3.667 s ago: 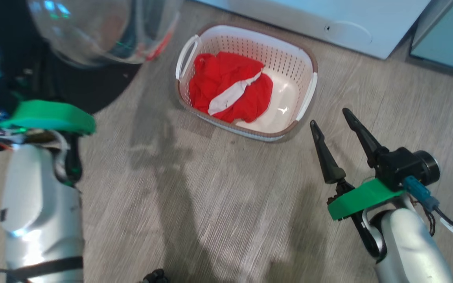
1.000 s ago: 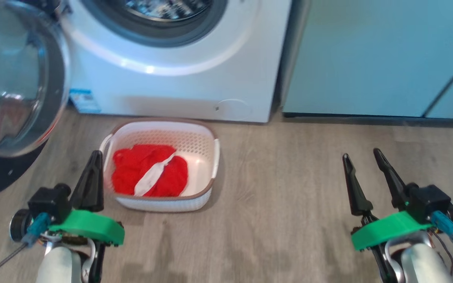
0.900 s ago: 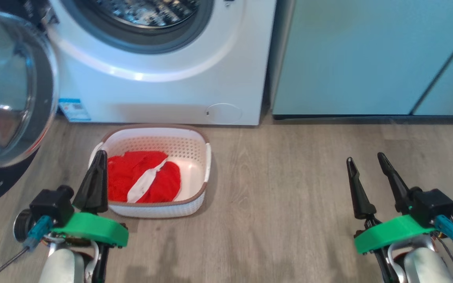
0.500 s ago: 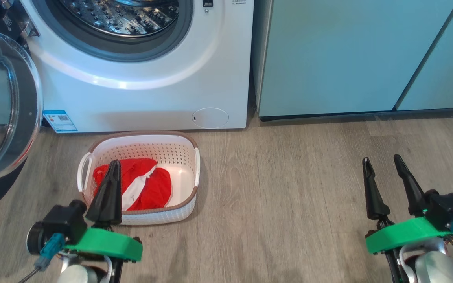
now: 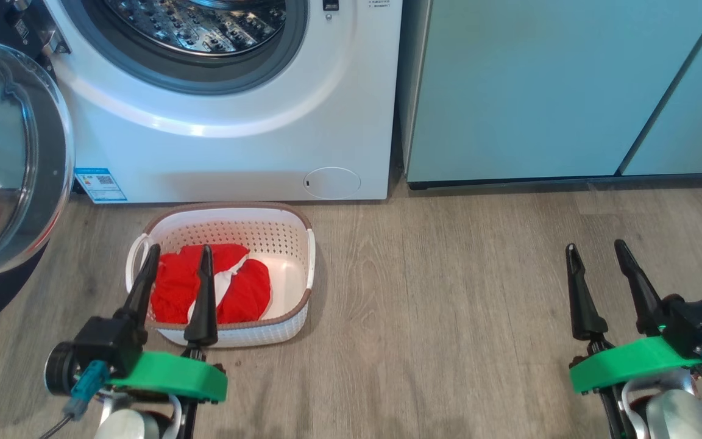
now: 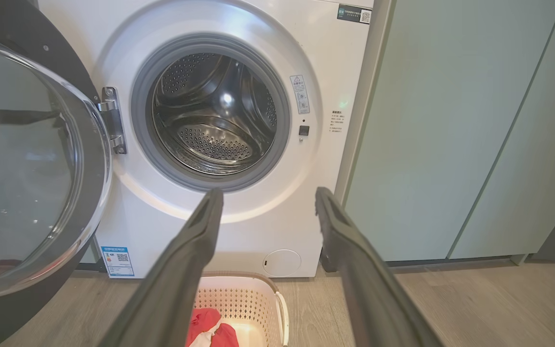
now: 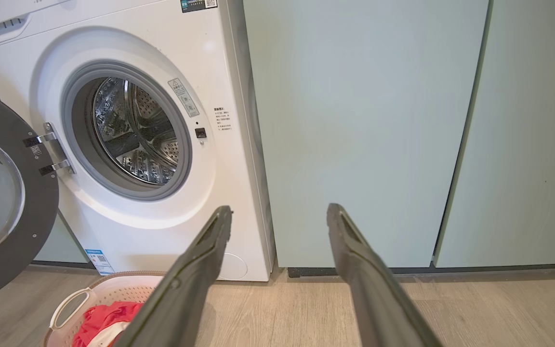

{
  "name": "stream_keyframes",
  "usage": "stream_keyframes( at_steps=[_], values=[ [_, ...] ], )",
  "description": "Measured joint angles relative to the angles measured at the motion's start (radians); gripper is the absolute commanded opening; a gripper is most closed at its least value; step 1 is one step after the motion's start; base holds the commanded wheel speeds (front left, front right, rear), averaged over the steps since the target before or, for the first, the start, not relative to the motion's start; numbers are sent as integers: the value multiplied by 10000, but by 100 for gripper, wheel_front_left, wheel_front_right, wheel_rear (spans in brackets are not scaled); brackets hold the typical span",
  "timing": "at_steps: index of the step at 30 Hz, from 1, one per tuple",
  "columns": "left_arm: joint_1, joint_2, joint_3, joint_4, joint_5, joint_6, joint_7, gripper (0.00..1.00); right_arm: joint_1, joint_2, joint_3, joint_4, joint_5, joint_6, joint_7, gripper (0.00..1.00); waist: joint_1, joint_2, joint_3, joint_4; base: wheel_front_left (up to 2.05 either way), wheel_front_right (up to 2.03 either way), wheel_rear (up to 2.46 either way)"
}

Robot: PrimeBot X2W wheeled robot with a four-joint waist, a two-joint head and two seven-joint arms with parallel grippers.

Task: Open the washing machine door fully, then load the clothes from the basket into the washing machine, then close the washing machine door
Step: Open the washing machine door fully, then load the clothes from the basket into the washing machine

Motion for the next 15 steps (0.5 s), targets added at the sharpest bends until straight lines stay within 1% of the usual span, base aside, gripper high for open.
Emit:
stream_keyframes(
  at_steps=[4, 7, 15],
  values=[
    [1, 0, -100, 27, 0, 6, 0, 100, 0, 2, 2, -29, 0, 0, 0, 100, 0, 0, -7, 33, 0, 0, 0],
    [1, 0, -117, 36, 0, 92, 0, 100, 0, 2, 6, -29, 0, 0, 0, 100, 0, 0, 10, 43, 0, 0, 0],
    [1, 0, -224, 88, -63, 94, 0, 100, 0, 2, -2, -25, 0, 0, 0, 100, 0, 0, 3, 107, 0, 0, 0]
  ],
)
